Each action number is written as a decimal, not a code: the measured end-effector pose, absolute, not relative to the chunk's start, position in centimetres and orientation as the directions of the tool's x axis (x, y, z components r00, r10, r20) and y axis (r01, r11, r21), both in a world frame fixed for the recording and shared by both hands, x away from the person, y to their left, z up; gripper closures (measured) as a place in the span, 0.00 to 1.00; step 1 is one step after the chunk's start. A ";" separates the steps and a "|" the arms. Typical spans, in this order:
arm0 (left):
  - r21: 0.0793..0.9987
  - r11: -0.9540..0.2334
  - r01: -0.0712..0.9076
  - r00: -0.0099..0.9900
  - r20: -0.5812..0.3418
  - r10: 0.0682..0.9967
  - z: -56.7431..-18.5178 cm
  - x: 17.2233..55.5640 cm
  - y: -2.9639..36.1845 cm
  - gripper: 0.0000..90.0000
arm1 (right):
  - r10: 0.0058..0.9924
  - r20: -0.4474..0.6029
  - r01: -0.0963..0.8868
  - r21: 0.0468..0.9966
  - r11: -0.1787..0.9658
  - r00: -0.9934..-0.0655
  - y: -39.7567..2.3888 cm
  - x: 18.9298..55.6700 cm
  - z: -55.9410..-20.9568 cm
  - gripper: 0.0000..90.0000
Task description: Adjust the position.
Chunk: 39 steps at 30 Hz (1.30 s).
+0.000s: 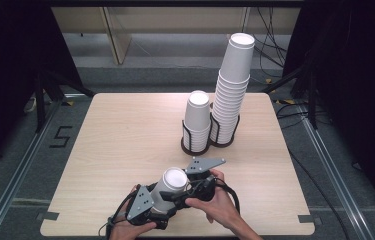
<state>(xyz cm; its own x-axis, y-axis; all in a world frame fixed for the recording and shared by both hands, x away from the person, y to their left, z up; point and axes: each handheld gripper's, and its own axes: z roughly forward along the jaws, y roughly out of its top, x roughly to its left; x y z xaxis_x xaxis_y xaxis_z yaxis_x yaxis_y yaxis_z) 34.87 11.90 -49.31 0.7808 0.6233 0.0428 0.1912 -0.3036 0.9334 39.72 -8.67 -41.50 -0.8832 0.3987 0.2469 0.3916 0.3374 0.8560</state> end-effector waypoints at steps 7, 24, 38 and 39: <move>0.879 -0.454 0.149 0.814 0.151 0.560 -48.8 34.8 12.2 0.13 | 0.376 0.224 0.377 0.833 0.405 -0.899 -10.5 39.6 -40.6 0.18; 0.910 -0.407 0.078 0.852 0.151 0.501 -48.9 34.6 12.2 0.05 | 0.326 0.288 0.407 0.820 0.403 -0.901 -11.3 39.2 -40.9 0.28; 0.978 -0.208 -0.024 0.832 0.135 0.539 -48.0 34.4 12.8 0.04 | 0.281 0.428 0.496 0.831 0.250 -0.859 -12.2 39.5 -40.2 0.28; 0.978 -0.208 -0.024 0.832 0.135 0.539 -48.0 34.4 12.8 0.05 | 0.281 0.428 0.496 0.831 0.250 -0.859 -12.2 39.5 -40.2 0.28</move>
<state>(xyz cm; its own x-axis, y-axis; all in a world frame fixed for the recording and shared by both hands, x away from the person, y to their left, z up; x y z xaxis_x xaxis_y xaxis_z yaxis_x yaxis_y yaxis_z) 34.44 12.76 -48.00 0.8317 0.5386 0.1347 -0.0237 -0.2081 0.9778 39.49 -12.23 -40.17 -0.8589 0.2807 0.4283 0.4963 0.2502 0.8313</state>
